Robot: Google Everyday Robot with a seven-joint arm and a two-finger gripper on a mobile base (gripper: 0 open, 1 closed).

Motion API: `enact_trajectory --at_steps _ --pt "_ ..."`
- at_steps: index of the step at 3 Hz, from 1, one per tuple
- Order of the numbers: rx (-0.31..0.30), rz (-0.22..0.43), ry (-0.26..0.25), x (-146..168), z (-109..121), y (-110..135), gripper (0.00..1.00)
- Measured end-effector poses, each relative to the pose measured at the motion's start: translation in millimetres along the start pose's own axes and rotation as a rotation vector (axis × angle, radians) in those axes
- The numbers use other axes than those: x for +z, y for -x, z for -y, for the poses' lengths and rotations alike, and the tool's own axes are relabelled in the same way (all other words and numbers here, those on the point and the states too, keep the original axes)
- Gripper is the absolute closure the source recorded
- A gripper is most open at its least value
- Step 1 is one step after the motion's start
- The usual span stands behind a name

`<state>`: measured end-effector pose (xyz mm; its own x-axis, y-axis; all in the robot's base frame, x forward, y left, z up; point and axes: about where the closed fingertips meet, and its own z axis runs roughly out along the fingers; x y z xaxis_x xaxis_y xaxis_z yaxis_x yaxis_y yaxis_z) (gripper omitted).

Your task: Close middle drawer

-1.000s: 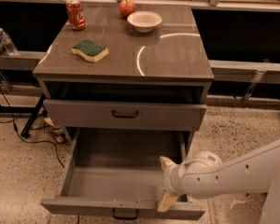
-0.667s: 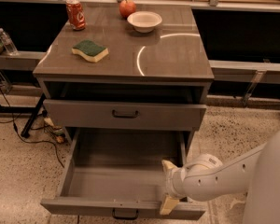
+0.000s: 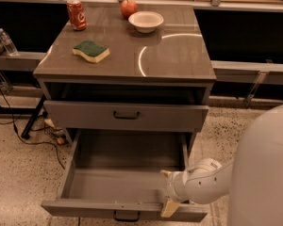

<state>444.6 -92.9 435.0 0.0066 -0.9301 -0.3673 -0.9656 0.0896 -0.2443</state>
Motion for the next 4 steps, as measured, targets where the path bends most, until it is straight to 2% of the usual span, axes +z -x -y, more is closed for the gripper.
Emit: enact_trajectory --at_steps 2,3,4 --pt "-0.009 0.011 -0.006 -1.0 4.0 5.4 0.72" --pt "-0.019 0.026 -0.03 -1.6 15.4 13.9 1.0" --pt "-0.03 0.041 -0.052 -2.3 26.1 21.7 0.96"
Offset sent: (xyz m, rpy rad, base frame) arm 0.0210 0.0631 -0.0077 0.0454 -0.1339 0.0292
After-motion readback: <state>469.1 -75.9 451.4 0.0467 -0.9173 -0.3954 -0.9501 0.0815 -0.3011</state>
